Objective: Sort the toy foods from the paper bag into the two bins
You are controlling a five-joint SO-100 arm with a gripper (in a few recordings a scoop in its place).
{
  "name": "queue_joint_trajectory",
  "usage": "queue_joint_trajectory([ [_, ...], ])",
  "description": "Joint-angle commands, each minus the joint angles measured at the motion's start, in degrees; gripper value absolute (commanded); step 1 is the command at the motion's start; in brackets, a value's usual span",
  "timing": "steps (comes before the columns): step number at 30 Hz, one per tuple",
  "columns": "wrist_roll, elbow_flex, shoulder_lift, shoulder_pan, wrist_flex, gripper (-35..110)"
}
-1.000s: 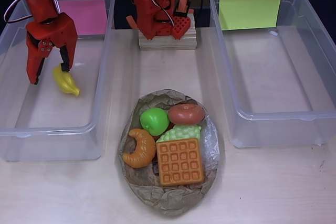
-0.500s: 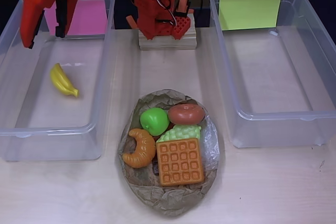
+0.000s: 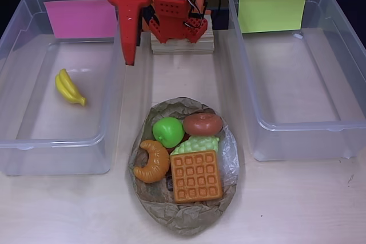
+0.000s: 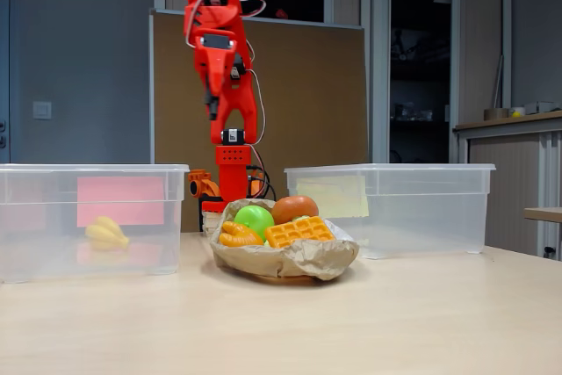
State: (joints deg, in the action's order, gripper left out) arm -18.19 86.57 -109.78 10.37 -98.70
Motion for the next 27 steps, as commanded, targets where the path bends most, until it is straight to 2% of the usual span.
queue_joint_trajectory([
  [1,3.2,4.0,-3.3,-5.4,1.1,31],
  [13,24.3,17.4,3.3,-23.7,15.6,33],
  [19,29.6,18.0,12.7,-26.4,21.5,33],
  [27,30.1,18.0,19.9,-24.9,24.4,35],
])
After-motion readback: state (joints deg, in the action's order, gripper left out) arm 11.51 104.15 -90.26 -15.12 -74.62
